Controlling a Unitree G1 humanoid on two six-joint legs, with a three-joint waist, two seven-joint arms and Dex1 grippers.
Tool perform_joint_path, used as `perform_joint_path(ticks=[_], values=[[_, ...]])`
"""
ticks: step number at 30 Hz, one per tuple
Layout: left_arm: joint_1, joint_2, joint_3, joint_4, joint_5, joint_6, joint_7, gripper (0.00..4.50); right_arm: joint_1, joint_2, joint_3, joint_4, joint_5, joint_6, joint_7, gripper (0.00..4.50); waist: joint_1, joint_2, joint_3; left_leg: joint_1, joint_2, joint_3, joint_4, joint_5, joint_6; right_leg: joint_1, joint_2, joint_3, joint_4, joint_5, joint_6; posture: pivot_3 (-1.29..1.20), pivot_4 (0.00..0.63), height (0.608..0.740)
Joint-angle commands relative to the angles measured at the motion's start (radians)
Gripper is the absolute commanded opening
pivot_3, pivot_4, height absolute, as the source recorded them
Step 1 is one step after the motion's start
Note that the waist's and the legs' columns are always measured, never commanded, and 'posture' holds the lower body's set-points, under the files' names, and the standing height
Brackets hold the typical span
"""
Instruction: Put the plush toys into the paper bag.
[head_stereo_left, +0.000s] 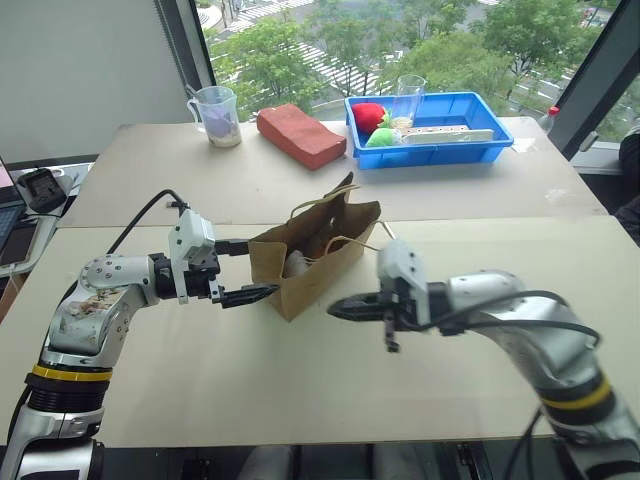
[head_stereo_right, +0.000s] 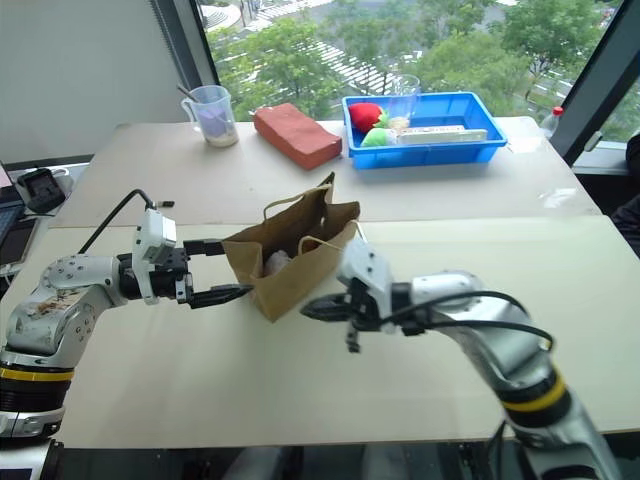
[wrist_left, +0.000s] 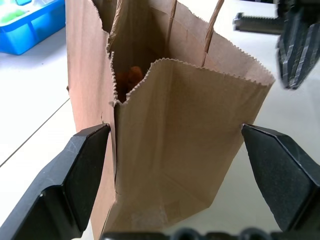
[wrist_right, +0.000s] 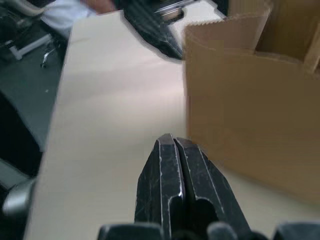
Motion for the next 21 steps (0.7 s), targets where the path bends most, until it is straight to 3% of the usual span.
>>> perform_joint_path(ticks=[1,8,16,19,21], values=[[-0.003,0.006,0.011,-0.035,-0.016,0.008,0.003,4.5,-0.064,0.081,0.017,0.089,-0.072,-0.075,-0.047,0.03,0.0,0.0,0.0,0.0,0.0,0.0,0.0,0.0,0.0,0.0,0.0,0.0,0.0,0.0,0.0,0.0,0.15,0.74],[0.0,-0.04,-0.046,-0.023,0.051,-0.062,0.024,4.5,-0.132,0.217,0.008,0.191,-0.085,-0.077,-0.075,0.03,-0.007,0.0,0.0,-0.001,0.0,-0.001,-0.002,0.0,0.0,-0.001,0.0,-0.001,0.001,0.001,0.001,0.0,0.15,0.74],[0.012,-0.133,-0.074,-0.009,0.146,-0.109,0.171,4.5,-0.127,0.207,-0.032,0.12,-0.056,-0.023,-0.076,0.03,-0.006,0.0,0.0,-0.001,0.0,-0.001,-0.002,0.0,0.001,-0.001,0.0,0.0,0.001,0.001,0.001,0.0,0.15,0.74],[0.021,-0.152,-0.068,0.002,0.176,-0.13,0.213,3.68,-0.116,0.159,-0.083,0.056,-0.021,0.023,-0.067,0.0,-0.005,0.0,0.0,-0.001,0.0,-0.001,-0.002,0.0,0.001,-0.001,0.0,0.0,0.001,0.001,0.001,0.0,0.15,0.74],[0.028,-0.157,-0.062,0.003,0.179,-0.139,0.222,2.68,-0.098,0.101,-0.134,-0.006,0.015,0.066,-0.052,0.0,-0.002,0.0,0.0,-0.001,0.0,-0.001,-0.001,0.0,0.001,-0.001,0.0,0.0,0.001,0.001,0.001,0.0,0.15,0.74]])
